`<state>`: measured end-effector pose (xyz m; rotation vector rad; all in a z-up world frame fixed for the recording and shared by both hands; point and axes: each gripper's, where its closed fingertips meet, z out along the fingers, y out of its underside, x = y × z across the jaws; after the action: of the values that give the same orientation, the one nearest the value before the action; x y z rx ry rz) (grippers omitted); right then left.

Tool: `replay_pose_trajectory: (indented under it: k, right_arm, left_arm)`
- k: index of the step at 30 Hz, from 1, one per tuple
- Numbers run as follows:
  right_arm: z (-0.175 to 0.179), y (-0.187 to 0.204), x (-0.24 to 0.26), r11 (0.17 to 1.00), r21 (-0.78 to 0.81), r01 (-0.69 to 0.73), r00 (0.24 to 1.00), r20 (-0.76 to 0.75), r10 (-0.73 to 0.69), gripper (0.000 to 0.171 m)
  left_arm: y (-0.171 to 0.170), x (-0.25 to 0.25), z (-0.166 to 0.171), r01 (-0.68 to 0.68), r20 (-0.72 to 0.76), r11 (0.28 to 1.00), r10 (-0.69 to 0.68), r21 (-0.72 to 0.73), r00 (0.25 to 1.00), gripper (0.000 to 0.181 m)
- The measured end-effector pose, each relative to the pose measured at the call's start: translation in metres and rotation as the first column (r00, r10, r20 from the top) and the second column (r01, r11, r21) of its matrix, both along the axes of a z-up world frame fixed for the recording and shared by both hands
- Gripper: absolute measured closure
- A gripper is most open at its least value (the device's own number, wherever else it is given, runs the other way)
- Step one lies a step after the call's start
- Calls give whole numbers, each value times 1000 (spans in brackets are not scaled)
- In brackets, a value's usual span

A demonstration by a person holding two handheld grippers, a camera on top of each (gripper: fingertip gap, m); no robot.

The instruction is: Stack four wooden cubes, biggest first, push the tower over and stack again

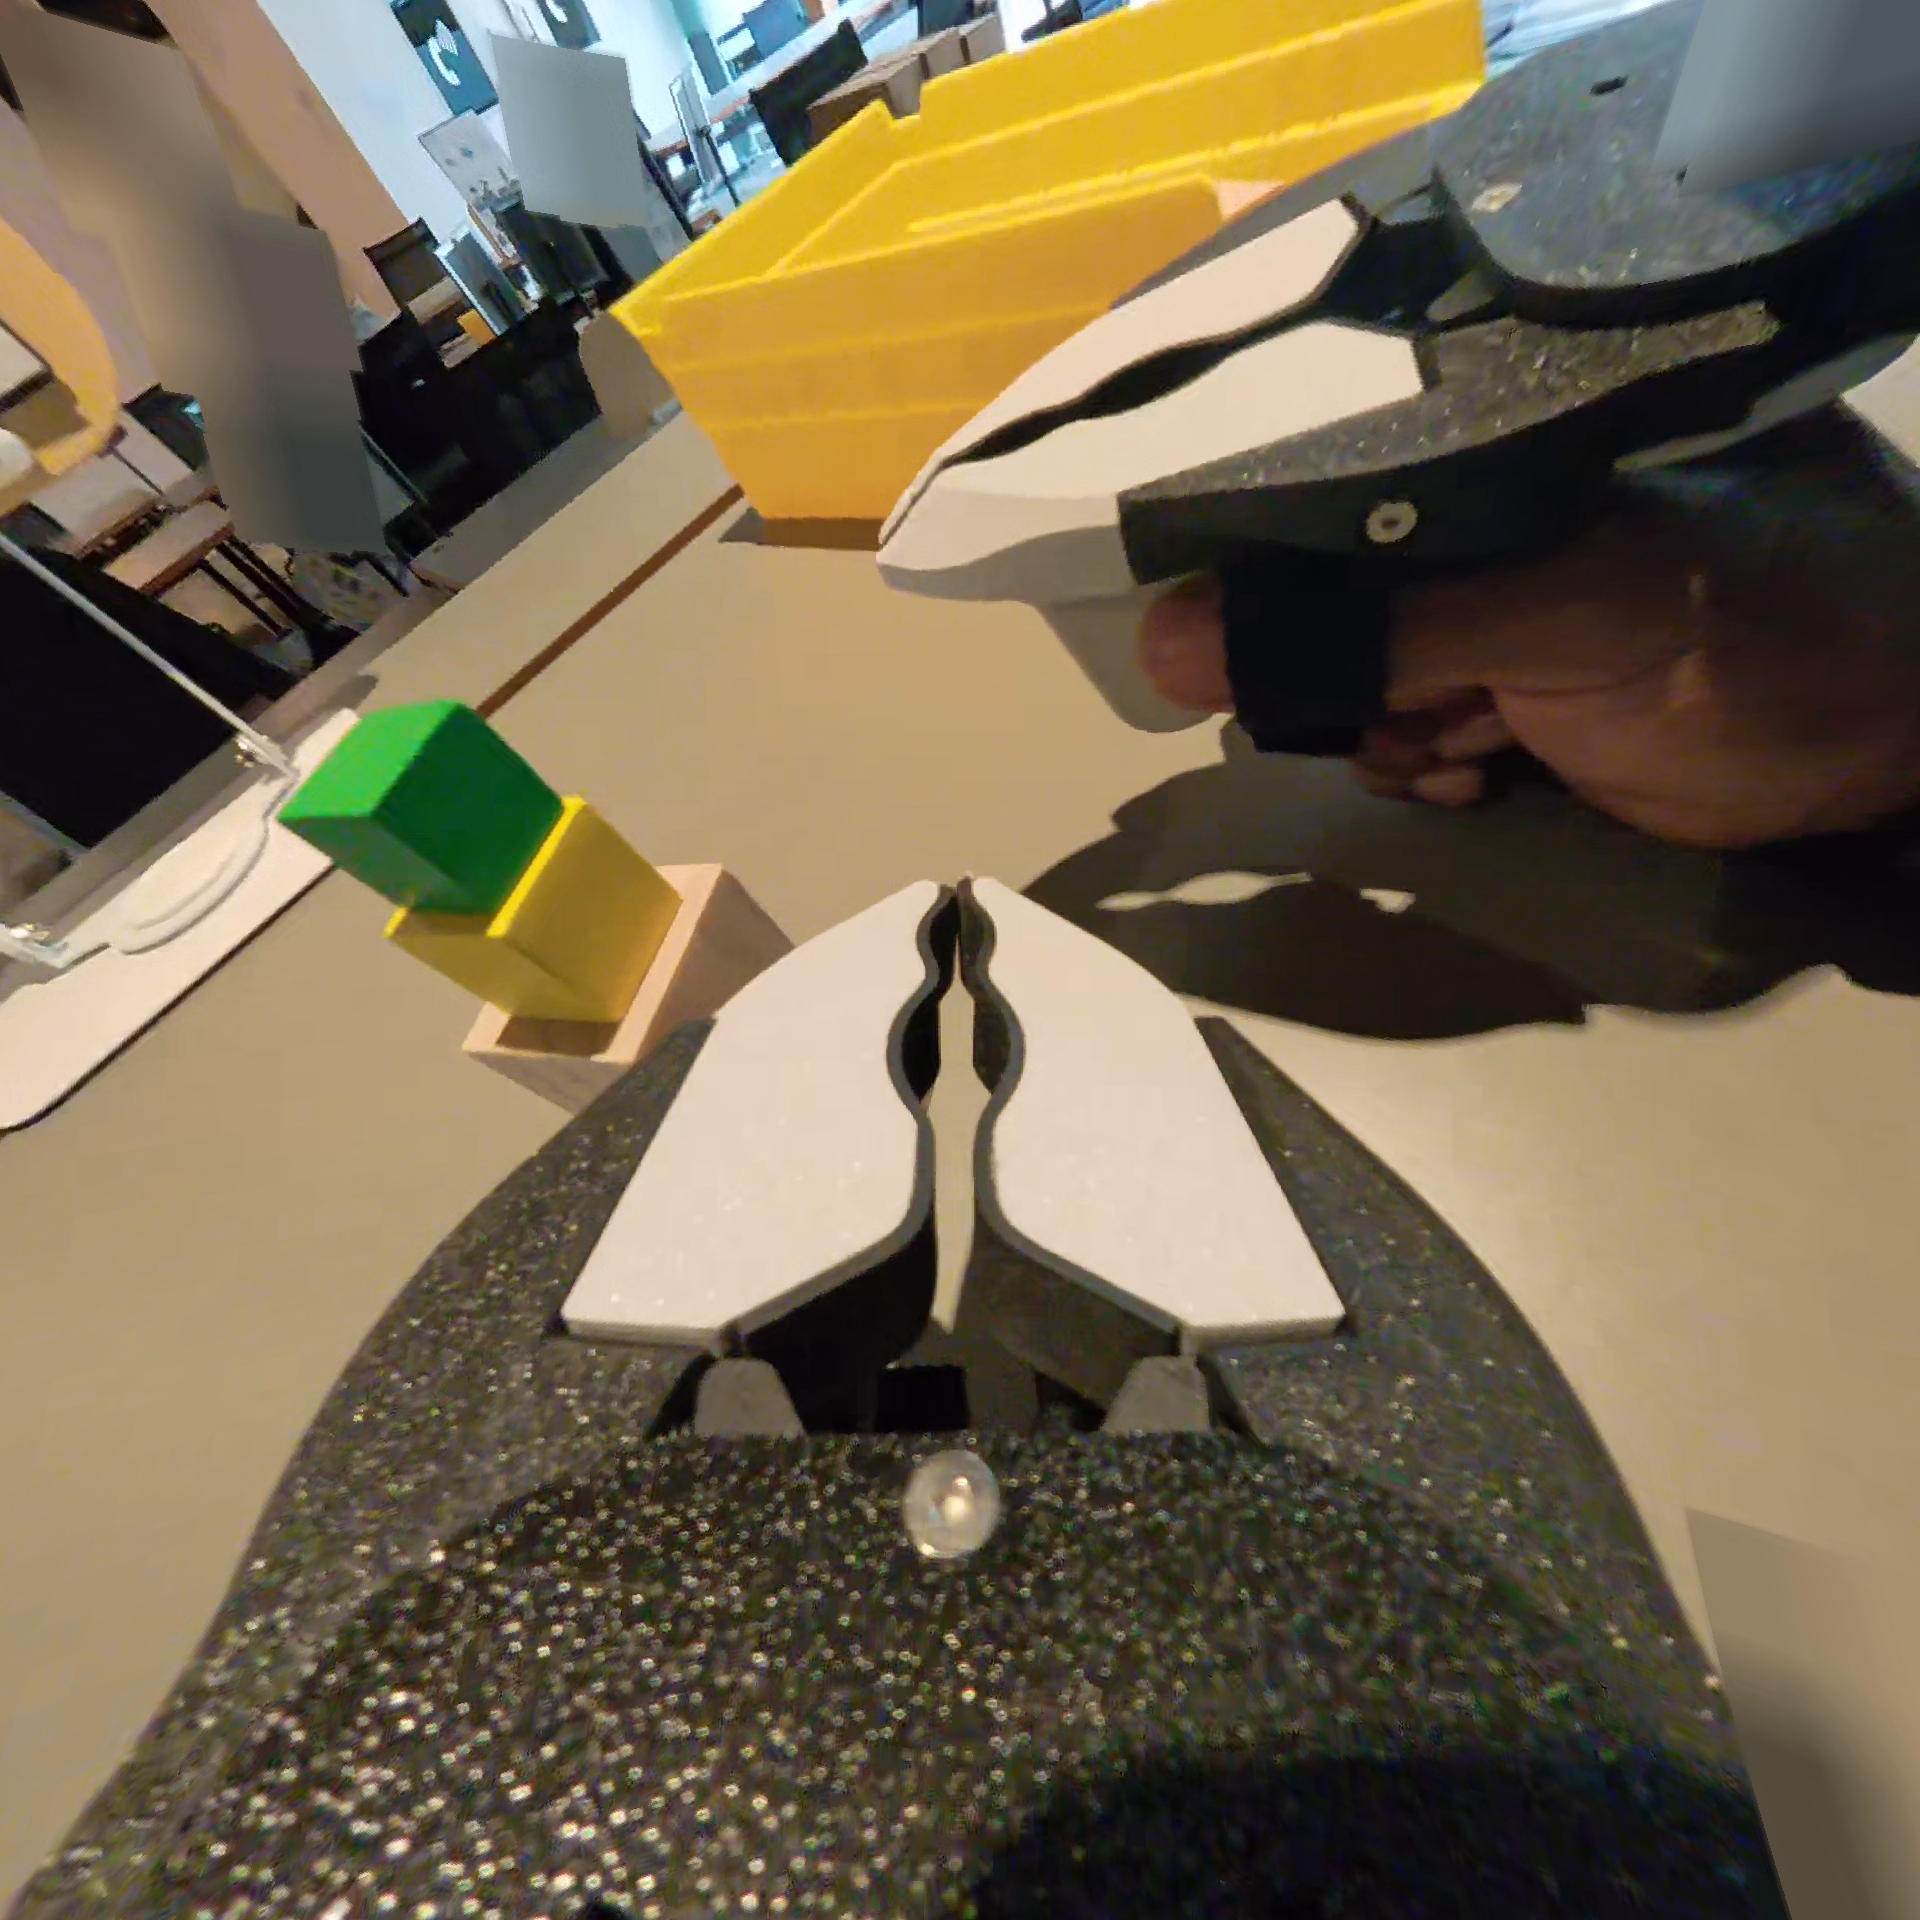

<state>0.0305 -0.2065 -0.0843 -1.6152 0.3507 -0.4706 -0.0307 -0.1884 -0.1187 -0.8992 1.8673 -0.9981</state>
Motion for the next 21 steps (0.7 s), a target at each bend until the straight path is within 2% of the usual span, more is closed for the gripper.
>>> replay_pose_trajectory:
  k: [8,17,21]
  right_arm:
    - [-1,3,-4,1000,-26,-8,1000,30,9,171]
    - [1,0,-6,1000,-7,-11,1000,23,11,171]
    - [1,-1,-7,1000,-1,-12,1000,23,12,171]
  left_arm:
    - [25,3,-5,-54,-28,997,56,51,998,181]
    - [85,20,-2,-261,-64,965,261,7,963,181]
    - [104,15,5,-214,-64,977,213,-1,975,181]
